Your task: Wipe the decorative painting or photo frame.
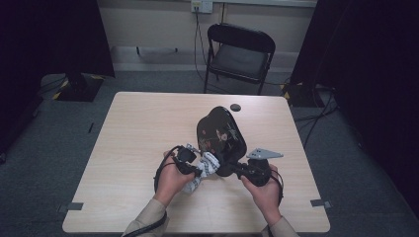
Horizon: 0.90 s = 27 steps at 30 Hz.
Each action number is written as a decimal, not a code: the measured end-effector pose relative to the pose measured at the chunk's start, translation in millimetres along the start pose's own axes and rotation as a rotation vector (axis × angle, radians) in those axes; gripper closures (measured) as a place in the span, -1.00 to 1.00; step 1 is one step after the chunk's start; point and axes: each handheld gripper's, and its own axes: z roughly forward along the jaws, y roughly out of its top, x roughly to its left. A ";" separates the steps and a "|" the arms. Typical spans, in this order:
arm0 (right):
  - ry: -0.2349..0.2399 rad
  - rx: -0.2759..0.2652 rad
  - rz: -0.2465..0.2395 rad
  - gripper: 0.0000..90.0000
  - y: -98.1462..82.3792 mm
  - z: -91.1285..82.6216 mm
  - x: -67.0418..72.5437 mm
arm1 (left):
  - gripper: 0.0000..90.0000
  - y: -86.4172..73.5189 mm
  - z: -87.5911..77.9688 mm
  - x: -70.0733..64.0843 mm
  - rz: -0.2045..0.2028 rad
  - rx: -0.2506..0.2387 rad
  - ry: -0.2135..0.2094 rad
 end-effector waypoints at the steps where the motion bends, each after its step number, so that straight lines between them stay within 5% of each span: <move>1: 0.000 -0.001 0.001 0.76 -0.3 0.0 0.1 | 0.73 1.5 -3.3 0.1 -0.001 0.001 -0.004; 9: -0.005 0.003 0.001 0.76 -0.4 0.0 1.0 | 0.73 33.2 -66.3 0.2 0.014 -0.102 0.018; 16: -0.006 0.002 -0.002 0.76 -0.4 0.7 1.9 | 0.73 72.9 -124.5 -16.9 0.078 -0.190 0.027; 20: -0.007 0.000 -0.004 0.76 -0.5 1.0 2.2 | 0.73 86.3 -135.6 -26.5 0.106 -0.238 0.019; 27: -0.014 0.002 -0.013 0.76 0.1 1.8 4.5 | 0.73 94.6 -120.8 -35.2 0.136 -0.189 0.029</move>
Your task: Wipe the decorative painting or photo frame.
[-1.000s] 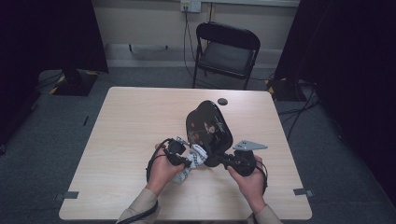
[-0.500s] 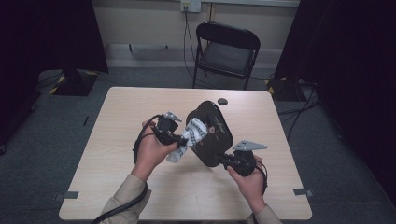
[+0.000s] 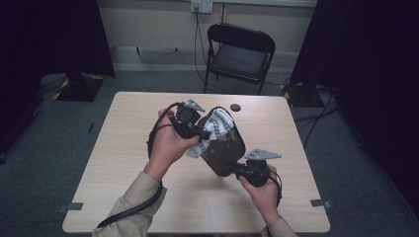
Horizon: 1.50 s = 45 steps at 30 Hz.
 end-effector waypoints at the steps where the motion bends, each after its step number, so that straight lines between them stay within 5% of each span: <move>1: 0.002 0.001 0.004 0.76 0.2 0.1 -1.0 | 0.73 -4.7 6.9 0.8 -0.006 0.011 -0.006; 33: 0.008 0.000 0.014 0.75 0.4 0.3 -2.0 | 0.73 -114.0 100.8 10.0 -0.114 0.165 -0.054; 40: 0.007 0.000 0.013 0.75 0.4 0.3 -1.9 | 0.73 -126.7 109.0 7.7 -0.126 0.174 -0.064; 45: 0.008 0.000 0.015 0.75 0.3 0.3 -1.9 | 0.73 -120.6 99.5 8.8 -0.126 0.181 -0.061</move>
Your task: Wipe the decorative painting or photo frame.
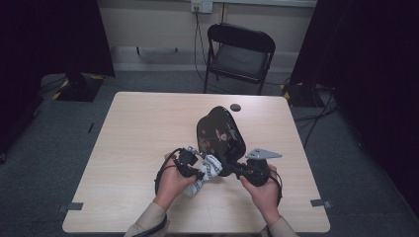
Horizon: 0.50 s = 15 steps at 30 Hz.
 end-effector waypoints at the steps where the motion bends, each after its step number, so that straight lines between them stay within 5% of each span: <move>1: 0.000 0.000 0.000 0.75 0.0 0.0 -0.1 | 0.73 2.0 -3.9 -0.1 0.001 -0.001 0.000; 15: -0.002 -0.003 -0.002 0.75 0.1 0.3 0.2 | 0.72 82.8 -113.7 -26.0 0.094 -0.201 0.029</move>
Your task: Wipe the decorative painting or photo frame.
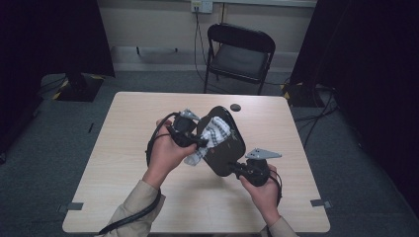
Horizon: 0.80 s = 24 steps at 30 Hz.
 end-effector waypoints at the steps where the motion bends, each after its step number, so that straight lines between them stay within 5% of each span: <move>1: 0.000 0.001 0.001 0.76 0.1 -0.1 0.0 | 0.72 5.2 -3.0 -2.4 0.002 -0.011 -0.003; 7: 0.000 0.002 -0.001 0.75 -0.1 0.0 0.0 | 0.72 8.4 6.7 -10.0 0.030 0.015 -0.018; 24: 0.002 0.003 0.003 0.75 0.2 0.1 -0.7 | 0.72 -52.0 62.8 -4.4 -0.012 0.107 -0.046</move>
